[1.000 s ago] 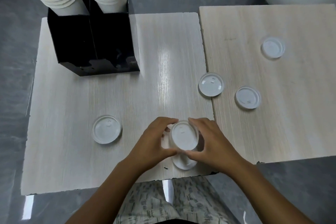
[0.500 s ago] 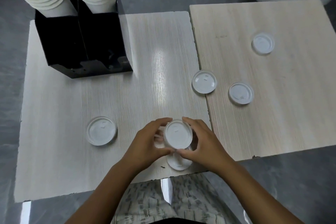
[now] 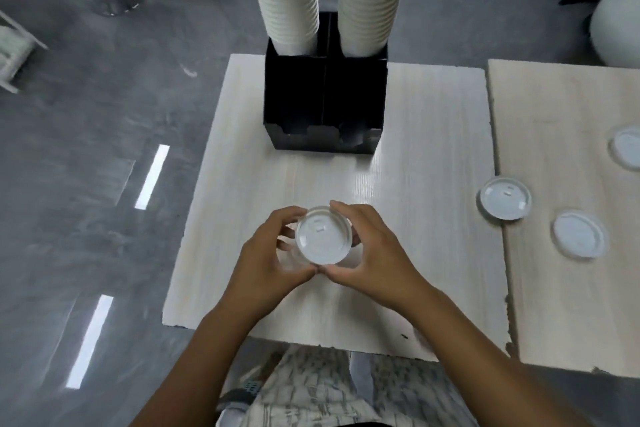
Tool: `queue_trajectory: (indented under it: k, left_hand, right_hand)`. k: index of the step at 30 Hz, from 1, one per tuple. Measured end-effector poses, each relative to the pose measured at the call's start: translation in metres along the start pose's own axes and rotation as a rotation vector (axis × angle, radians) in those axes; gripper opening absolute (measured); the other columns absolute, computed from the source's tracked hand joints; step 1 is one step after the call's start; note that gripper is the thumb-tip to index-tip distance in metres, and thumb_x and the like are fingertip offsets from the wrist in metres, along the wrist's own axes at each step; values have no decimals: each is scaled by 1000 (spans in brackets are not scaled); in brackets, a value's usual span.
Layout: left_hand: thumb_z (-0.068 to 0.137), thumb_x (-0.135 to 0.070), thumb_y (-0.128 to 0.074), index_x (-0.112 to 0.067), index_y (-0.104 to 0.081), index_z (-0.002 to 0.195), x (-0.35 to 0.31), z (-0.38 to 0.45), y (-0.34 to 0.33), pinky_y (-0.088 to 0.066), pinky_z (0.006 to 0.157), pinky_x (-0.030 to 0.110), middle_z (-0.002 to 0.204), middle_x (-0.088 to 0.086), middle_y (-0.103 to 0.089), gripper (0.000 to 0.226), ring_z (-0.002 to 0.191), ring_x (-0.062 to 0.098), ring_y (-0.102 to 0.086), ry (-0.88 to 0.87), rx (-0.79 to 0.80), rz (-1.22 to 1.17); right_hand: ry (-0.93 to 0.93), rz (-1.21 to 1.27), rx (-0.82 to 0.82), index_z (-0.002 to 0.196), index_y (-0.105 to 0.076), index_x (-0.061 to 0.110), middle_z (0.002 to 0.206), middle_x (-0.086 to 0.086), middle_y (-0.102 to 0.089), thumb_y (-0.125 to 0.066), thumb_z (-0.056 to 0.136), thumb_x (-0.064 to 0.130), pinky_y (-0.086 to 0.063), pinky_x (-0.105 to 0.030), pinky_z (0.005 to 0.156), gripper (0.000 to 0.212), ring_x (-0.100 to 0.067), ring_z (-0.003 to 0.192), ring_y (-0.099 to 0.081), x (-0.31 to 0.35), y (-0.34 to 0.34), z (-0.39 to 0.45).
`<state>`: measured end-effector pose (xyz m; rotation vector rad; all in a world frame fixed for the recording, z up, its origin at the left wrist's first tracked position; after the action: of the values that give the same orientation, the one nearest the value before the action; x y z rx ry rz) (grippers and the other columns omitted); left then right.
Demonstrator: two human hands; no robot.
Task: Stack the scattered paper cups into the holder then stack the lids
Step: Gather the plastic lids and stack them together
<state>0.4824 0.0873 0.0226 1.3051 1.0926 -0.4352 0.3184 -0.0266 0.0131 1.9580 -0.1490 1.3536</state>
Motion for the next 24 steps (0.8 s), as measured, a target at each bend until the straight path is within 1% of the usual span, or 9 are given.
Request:
queue_trajectory:
  k: [3, 5, 8, 10, 13, 16, 19, 21, 24]
  left_hand:
    - [71, -37, -95, -51, -46, 129, 21, 0, 3, -50, 88, 12, 130, -29, -56, 78, 111, 0, -59, 12, -8, 18]
    - [72, -37, -94, -45, -48, 133, 34, 1, -1, -50, 89, 12, 132, -24, -57, 77, 111, -2, -58, 35, 0, 12]
    - [72, -40, -93, -39, -49, 137, 49, 1, -10, -50, 94, 21, 135, -22, -57, 79, 114, 0, -58, 61, 28, 22]
    - [73, -41, -93, -44, -46, 137, 54, 2, -14, -51, 98, 29, 136, -24, -54, 80, 116, 2, -57, 62, 41, 21]
    - [73, -40, -93, -46, -44, 136, 53, 2, -14, -51, 100, 31, 137, -23, -52, 80, 118, 4, -56, 59, 46, 12]
    - [71, -52, -91, -46, -41, 139, 49, 0, -10, -50, 104, 33, 141, -22, -48, 84, 123, 6, -53, 39, 49, 34]
    - [66, -69, -81, -50, -37, 142, 44, -7, -1, -42, 110, 36, 142, -28, -41, 91, 127, 5, -48, 24, 42, 108]
    - [64, -70, -78, -48, -37, 144, 36, -11, 6, -34, 114, 33, 142, -30, -39, 92, 132, 3, -44, -15, 18, 170]
    - [67, -65, -78, -46, -40, 141, 10, -15, 6, -22, 112, 14, 139, -34, -41, 85, 129, -11, -38, -112, -38, 161]
  right_hand:
    - [-17, -15, 20, 152, -36, 36, 144, 18, -39, -89, 75, 44, -46, -18, 103, 94, -1, 129, -43, -2, -20, 10]
    - [-29, -47, 26, 152, -35, 36, 146, 18, -39, -88, 75, 44, -45, -23, 106, 95, -2, 131, -40, -9, -30, 15]
    - [-55, -118, 31, 153, -34, 36, 149, 15, -39, -88, 75, 46, -41, -29, 109, 95, -6, 132, -36, -21, -38, 18]
    - [-71, -145, 32, 153, -34, 35, 151, 13, -38, -88, 75, 47, -36, -25, 107, 96, -7, 131, -34, -26, -40, 18]
    - [-59, -159, 12, 155, -32, 35, 151, 12, -38, -88, 75, 47, -30, -21, 104, 98, -5, 130, -32, -27, -40, 16]
    - [-68, -137, 8, 157, -27, 36, 155, 10, -34, -88, 75, 50, -33, -25, 109, 104, -7, 135, -31, -25, -36, 12]
    - [-80, -134, 5, 157, -21, 42, 159, 13, -28, -87, 73, 55, -34, -29, 115, 108, -7, 141, -29, -24, -24, 2]
    - [-106, -133, 11, 157, -20, 45, 159, 17, -24, -87, 74, 53, -37, -32, 117, 107, -9, 141, -30, -25, -10, -12]
    - [-156, -138, -27, 155, -22, 49, 147, 30, -23, -88, 75, 48, -42, -33, 113, 104, -8, 136, -36, -35, 18, -46]
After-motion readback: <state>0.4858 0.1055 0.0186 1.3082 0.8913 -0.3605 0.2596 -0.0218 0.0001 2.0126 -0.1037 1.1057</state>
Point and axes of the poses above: each hand's wrist, its own z-axis towards the middle knuckle, its own y-axis out of the back of the hand, x = y × z, the point moved 3 cm from there along z, towards the middle knuckle
